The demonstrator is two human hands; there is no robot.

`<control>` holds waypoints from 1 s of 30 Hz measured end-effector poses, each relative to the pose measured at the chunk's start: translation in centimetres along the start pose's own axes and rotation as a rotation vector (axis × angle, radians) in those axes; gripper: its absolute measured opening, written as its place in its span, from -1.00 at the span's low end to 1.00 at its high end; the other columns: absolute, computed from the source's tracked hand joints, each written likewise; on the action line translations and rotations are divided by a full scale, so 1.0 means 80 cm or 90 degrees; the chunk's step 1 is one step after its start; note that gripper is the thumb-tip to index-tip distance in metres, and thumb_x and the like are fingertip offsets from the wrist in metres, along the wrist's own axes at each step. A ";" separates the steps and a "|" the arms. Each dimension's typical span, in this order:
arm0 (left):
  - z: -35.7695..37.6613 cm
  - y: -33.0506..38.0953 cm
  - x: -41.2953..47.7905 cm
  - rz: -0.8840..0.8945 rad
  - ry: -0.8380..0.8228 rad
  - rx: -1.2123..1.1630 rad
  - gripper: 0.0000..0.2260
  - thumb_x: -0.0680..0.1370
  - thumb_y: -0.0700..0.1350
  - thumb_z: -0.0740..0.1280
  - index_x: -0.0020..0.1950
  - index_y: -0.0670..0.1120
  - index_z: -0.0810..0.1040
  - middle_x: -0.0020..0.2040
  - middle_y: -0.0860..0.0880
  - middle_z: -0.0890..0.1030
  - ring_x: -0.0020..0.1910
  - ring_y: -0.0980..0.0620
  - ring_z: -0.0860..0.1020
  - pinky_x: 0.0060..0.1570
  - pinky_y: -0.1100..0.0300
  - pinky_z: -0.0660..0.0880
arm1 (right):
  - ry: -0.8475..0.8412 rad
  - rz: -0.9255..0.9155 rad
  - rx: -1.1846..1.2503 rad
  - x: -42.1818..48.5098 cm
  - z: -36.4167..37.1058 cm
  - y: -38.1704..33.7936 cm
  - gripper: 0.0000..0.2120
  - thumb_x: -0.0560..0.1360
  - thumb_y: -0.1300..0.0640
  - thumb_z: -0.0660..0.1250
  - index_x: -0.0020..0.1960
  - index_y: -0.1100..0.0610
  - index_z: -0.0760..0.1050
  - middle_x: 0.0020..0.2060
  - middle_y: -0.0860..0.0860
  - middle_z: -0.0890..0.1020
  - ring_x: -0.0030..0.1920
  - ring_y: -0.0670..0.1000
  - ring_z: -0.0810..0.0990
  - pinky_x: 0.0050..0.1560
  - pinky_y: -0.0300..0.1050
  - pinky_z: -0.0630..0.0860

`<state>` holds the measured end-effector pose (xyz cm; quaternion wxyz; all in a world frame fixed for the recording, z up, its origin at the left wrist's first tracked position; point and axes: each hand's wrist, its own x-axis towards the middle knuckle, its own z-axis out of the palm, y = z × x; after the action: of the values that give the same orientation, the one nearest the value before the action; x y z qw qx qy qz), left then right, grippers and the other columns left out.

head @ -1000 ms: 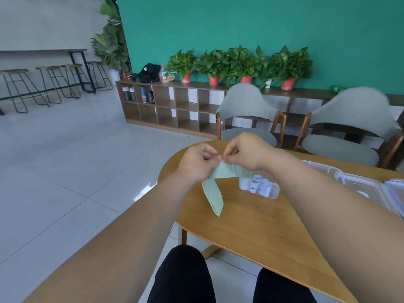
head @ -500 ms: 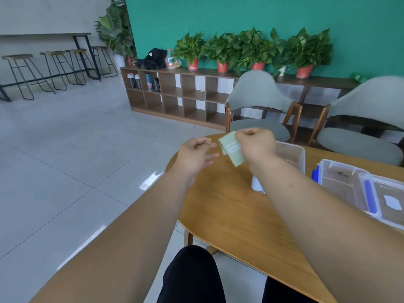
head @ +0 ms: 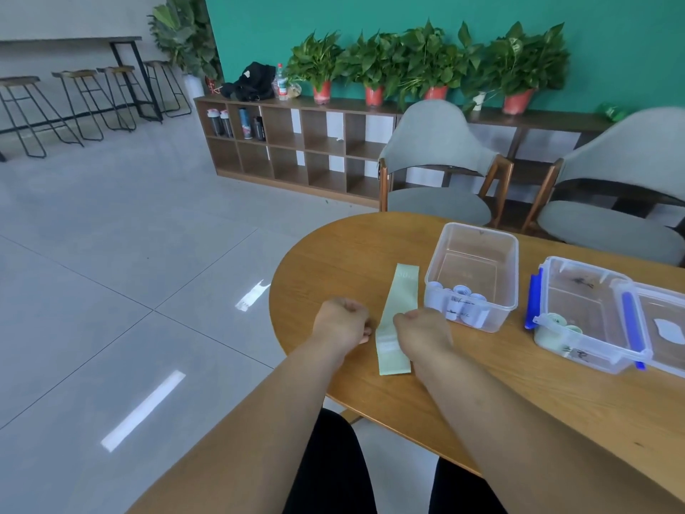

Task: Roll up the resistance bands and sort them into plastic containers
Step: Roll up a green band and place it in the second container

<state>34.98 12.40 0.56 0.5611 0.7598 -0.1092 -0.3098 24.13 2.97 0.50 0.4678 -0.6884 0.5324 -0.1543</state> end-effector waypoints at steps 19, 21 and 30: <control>0.012 0.003 0.002 0.014 -0.004 0.052 -0.67 0.41 0.01 0.35 0.17 0.04 0.60 -0.01 -0.06 0.71 -0.02 -0.08 0.72 0.03 -0.09 0.70 | -0.050 -0.128 -0.057 -0.003 -0.001 0.000 -0.55 0.62 0.10 0.30 0.50 0.14 0.47 0.37 0.06 0.59 0.36 0.09 0.55 0.27 -0.08 0.49; 0.003 0.004 0.001 0.014 0.015 0.067 -0.70 0.45 0.00 0.37 0.18 0.05 0.60 -0.01 -0.05 0.71 -0.01 -0.05 0.71 0.04 -0.07 0.70 | -0.052 -0.145 -0.062 0.000 0.000 -0.001 -0.59 0.61 0.09 0.31 0.44 0.11 0.54 0.29 0.03 0.64 0.29 0.07 0.59 0.21 -0.07 0.51; 0.001 0.003 -0.002 0.020 -0.029 0.025 -0.72 0.59 -0.14 0.35 0.31 0.00 0.56 -0.02 -0.09 0.73 0.01 -0.05 0.72 0.13 -0.09 0.69 | -0.093 -0.206 -0.103 0.014 -0.003 0.001 -0.51 0.60 0.16 0.28 0.53 0.08 0.44 0.46 0.00 0.54 0.43 0.03 0.52 0.44 0.00 0.45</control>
<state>34.85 12.38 0.82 0.5482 0.7616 -0.1403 -0.3158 24.28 1.88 0.24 0.4173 -0.8098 0.3902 -0.1333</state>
